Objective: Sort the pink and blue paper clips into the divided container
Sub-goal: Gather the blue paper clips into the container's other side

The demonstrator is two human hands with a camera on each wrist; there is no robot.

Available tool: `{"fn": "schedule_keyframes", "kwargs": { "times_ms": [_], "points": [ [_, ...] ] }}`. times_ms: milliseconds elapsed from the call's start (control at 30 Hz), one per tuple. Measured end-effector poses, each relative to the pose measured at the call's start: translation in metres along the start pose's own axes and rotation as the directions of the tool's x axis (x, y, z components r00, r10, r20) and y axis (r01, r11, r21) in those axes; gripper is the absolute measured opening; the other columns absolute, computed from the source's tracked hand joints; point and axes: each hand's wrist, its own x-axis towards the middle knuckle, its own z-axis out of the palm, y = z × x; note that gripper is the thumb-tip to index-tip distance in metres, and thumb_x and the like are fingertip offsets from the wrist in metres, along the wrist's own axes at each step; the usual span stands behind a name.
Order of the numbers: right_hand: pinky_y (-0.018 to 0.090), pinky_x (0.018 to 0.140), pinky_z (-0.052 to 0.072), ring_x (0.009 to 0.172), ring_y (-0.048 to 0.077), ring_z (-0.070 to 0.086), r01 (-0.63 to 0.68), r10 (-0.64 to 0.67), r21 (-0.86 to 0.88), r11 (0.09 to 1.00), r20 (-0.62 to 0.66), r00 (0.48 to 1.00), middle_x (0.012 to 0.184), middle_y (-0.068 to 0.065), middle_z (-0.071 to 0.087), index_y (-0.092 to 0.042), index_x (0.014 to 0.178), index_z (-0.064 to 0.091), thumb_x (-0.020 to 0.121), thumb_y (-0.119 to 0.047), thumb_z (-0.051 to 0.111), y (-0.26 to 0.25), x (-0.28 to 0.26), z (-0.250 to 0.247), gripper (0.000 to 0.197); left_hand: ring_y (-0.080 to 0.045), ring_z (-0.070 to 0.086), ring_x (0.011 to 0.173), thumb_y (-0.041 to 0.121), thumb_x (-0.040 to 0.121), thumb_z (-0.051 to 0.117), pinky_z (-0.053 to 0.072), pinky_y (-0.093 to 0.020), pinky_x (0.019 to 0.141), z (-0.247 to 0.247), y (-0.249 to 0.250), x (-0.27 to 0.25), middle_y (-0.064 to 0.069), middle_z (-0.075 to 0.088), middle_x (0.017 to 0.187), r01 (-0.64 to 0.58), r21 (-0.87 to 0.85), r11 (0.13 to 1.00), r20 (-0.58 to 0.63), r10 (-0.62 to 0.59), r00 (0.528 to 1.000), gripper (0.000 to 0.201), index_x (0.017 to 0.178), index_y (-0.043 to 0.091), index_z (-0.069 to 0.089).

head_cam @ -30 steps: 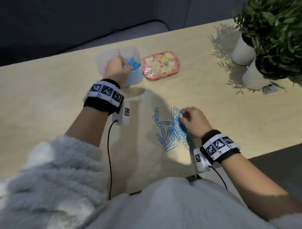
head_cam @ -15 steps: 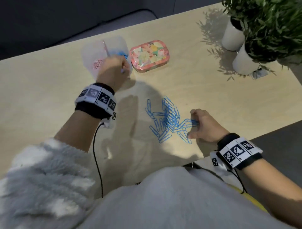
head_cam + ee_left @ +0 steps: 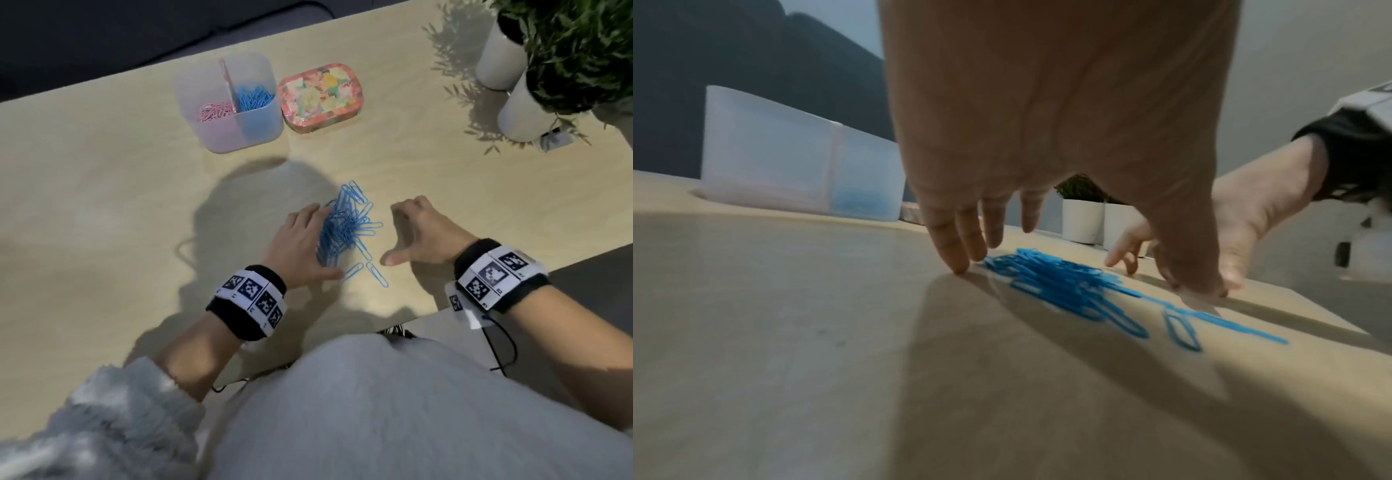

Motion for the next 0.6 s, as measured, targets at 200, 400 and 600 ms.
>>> {"fn": "schedule_keyframes", "kwargs": {
  "times_ms": [200, 400, 600],
  "points": [
    [0.044, 0.098, 0.044, 0.111, 0.035, 0.047, 0.068, -0.071, -0.071, 0.995, -0.045, 0.996, 0.123, 0.014, 0.038, -0.010, 0.137, 0.033, 0.042, -0.036, 0.090, -0.019, 0.001, 0.042, 0.113, -0.034, 0.036, 0.126, 0.061, 0.050, 0.077, 0.031, -0.042, 0.108, 0.012, 0.013, -0.004, -0.016, 0.033, 0.145, 0.087, 0.082, 0.993, -0.023, -0.085, 0.996, 0.120, 0.144, 0.011, 0.021],
    [0.043, 0.093, 0.045, 0.108, 0.033, 0.047, 0.061, -0.061, -0.005, 0.998, -0.181, 0.982, 0.115, 0.015, 0.045, -0.008, 0.123, 0.051, 0.058, -0.033, 0.084, -0.036, 0.040, 0.032, 0.077, -0.035, 0.045, 0.114, 0.028, 0.071, 0.074, 0.034, -0.037, 0.100, -0.006, 0.009, 0.022, -0.015, 0.047, 0.128, 0.074, -0.032, 0.997, 0.000, -0.074, 0.997, 0.072, 0.134, 0.012, 0.042],
    [0.039, 0.088, 0.046, 0.101, 0.035, 0.055, 0.143, -0.176, -0.197, 0.970, -0.164, 0.971, 0.109, 0.016, 0.057, -0.006, 0.108, 0.066, 0.082, -0.014, 0.063, -0.045, 0.046, 0.028, 0.027, -0.035, 0.056, 0.103, 0.006, 0.081, 0.062, 0.044, -0.041, 0.088, -0.022, 0.009, 0.033, -0.017, 0.052, 0.122, 0.039, -0.061, 0.997, -0.013, -0.040, 0.999, 0.048, 0.127, 0.008, 0.051]
  ]
}}
